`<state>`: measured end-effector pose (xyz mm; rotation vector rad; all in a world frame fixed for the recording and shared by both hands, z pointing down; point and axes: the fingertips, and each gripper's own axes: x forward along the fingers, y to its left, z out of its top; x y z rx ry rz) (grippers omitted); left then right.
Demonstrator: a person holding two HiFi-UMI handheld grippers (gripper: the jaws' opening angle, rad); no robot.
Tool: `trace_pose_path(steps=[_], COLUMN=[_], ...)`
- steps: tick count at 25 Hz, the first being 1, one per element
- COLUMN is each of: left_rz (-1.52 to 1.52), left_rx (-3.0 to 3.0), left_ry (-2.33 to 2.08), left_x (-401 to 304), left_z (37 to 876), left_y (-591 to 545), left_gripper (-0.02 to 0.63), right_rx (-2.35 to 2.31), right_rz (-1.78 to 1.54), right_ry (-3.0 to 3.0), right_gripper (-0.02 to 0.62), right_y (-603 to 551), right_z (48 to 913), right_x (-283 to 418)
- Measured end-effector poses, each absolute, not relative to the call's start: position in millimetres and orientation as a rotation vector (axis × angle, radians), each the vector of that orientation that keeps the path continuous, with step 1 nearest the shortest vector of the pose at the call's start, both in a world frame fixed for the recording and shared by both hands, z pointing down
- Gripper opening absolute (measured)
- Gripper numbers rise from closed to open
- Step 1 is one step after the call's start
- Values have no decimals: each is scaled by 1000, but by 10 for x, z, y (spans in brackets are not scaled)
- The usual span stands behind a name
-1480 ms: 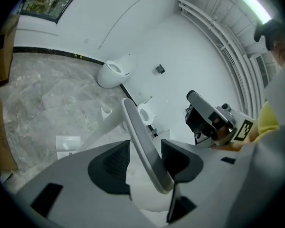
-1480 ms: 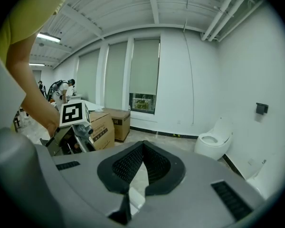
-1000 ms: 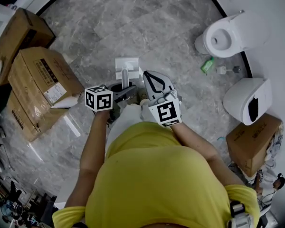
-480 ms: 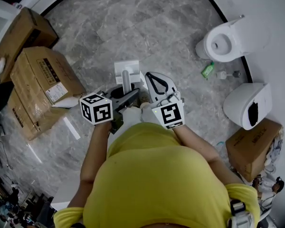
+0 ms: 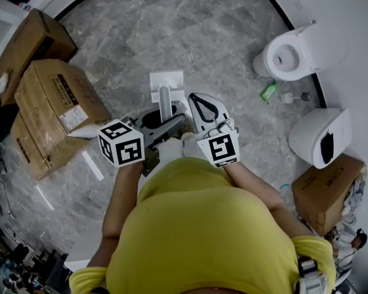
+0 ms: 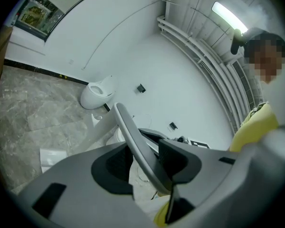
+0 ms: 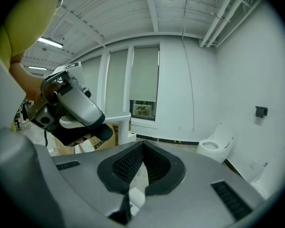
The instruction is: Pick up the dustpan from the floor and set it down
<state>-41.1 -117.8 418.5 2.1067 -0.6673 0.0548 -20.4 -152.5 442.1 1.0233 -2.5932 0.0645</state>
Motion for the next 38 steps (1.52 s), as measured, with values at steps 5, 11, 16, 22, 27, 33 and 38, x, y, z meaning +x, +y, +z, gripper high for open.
trace_pose_path(steps=[5,11,16,22,27,33,38], left_rz=[31,41,33,37,58,69,82], left_rx=[2119,2115,2101,2086,2062,2043,2036], left_ry=[-662,-658,-651,-652,-671,-704,-727], left_x=[-402,-401,-399,-410,-437,-486,-575], left_z=[4091,4101,4119,4224,4431,4707,4945], left_y=[-1199,-1199,-1194,-1187,-1230,-1308,-1391], left_gripper=[170,172,173,174,169,166,167], right_rx=[1031,1037,1036,1031,1025,1017,1014], right_rz=[61,63,68,77,85,90,91], right_ry=[-2590,-2586,-2579,-2565,-2553,-2541,-2531], right_gripper=[11,11,11,11,11,11,11], right_y=[-1523,-1539,-1529,-1508,-1534,-1547,-1527], right_z=[4419,4421,4439,4501,4561,4605,4641], right_x=[-183,-182,-176,-157,-137,-122,-175])
